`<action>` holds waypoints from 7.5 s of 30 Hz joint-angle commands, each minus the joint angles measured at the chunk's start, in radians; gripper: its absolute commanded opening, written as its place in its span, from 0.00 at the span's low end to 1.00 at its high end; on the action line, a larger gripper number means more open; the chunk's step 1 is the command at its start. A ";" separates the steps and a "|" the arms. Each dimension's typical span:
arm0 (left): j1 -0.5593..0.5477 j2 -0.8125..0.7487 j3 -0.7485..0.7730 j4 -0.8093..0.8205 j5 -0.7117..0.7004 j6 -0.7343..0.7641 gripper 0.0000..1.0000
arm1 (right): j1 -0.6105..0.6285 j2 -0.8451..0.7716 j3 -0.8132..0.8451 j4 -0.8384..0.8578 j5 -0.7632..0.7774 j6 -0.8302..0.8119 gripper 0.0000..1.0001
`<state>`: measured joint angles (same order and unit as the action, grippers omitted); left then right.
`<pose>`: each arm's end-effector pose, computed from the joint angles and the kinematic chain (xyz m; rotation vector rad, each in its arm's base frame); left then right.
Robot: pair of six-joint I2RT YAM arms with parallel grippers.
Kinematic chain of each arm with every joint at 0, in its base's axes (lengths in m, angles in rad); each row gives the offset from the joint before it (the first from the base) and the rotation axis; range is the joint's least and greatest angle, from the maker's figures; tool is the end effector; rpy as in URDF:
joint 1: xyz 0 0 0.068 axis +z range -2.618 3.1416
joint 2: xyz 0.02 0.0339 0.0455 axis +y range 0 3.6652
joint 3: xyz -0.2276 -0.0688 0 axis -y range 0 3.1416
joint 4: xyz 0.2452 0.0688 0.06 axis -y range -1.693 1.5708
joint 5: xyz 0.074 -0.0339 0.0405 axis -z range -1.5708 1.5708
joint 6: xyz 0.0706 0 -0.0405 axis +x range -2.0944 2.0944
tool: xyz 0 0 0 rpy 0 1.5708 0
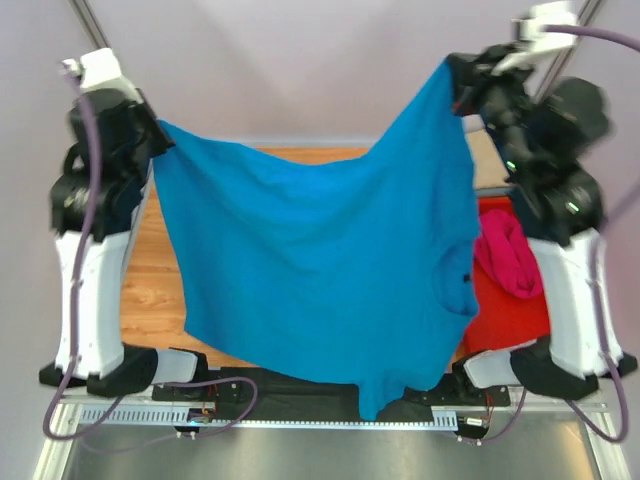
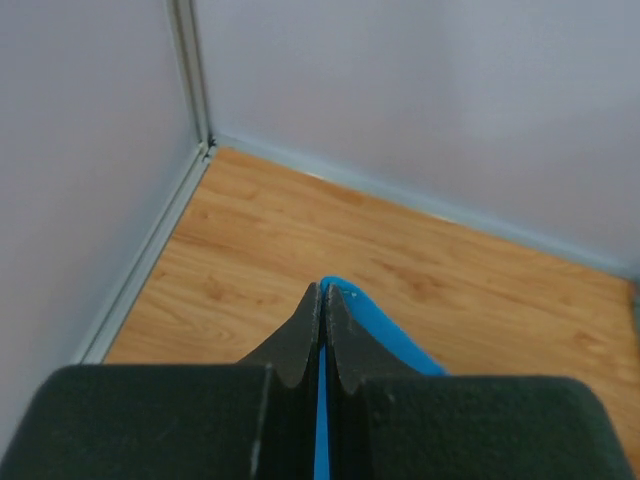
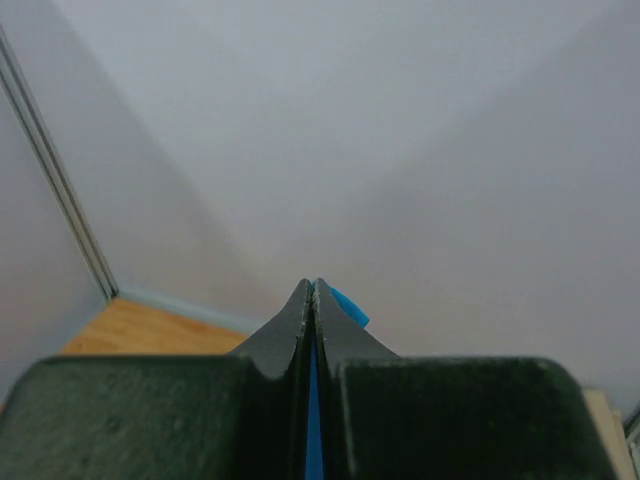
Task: Fold and stack the t-shirts
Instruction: Flatten the tshirt out, then fold the tshirt
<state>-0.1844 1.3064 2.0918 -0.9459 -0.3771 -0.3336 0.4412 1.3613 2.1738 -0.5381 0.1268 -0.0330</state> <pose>0.2302 -0.0165 0.5267 -0.4016 1.6727 -0.0569 0.2175 0.0929 0.5944 -0.1992 1.2880 0.2668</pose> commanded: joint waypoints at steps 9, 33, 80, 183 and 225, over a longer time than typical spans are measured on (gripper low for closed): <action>0.201 0.316 -0.355 0.337 0.033 0.058 0.00 | -0.242 0.453 -0.327 0.469 -0.515 0.153 0.00; 0.336 1.021 0.039 0.668 0.369 0.123 0.00 | -0.389 1.087 0.080 0.644 -0.573 0.237 0.00; 0.338 0.749 -0.453 0.570 0.218 0.197 0.00 | -0.322 0.524 -0.850 0.497 -0.359 0.205 0.00; 0.295 0.918 -0.340 0.139 0.291 -0.087 0.41 | -0.300 1.059 -0.134 -0.299 -0.737 -0.099 0.33; 0.293 0.944 -0.314 0.105 0.234 -0.105 0.41 | -0.130 0.656 -0.615 -0.218 -0.460 -0.133 0.00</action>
<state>0.1051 2.2238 1.7763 -0.7971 -0.1295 -0.4232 0.2844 2.0953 1.6115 -0.7898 -0.4320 -0.1574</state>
